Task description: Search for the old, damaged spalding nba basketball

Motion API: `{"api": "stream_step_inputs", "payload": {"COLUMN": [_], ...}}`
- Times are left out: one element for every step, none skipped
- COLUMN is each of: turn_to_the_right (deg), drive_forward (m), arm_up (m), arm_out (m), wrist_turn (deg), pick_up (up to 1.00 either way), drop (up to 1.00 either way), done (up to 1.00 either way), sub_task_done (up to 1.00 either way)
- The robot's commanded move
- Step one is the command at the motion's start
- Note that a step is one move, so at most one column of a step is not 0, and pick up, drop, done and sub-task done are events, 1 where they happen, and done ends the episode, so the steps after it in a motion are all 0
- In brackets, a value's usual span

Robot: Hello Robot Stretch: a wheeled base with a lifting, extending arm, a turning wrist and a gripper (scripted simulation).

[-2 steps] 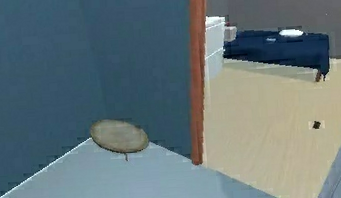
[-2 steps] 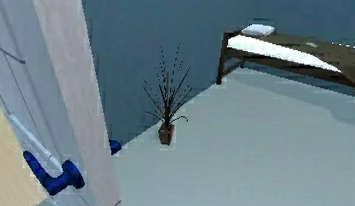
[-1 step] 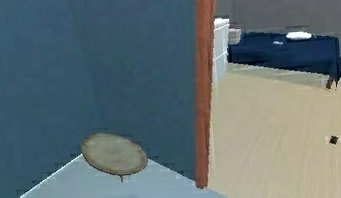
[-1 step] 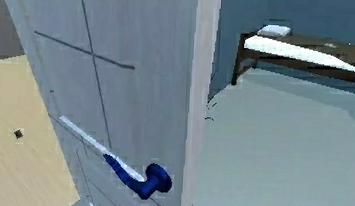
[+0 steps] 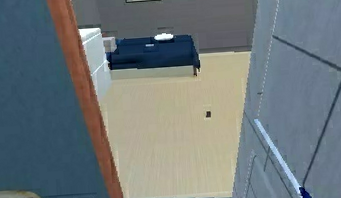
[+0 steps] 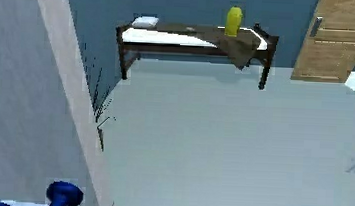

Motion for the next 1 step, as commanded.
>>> {"api": "stream_step_inputs", "payload": {"turn_to_the_right": [0.0], "drive_forward": [1.0], "arm_up": [0.0], "arm_out": [0.0], "wrist_turn": [0.0], "pick_up": [0.0], "drop": [0.0], "done": [0.0], "sub_task_done": [0.0]}}
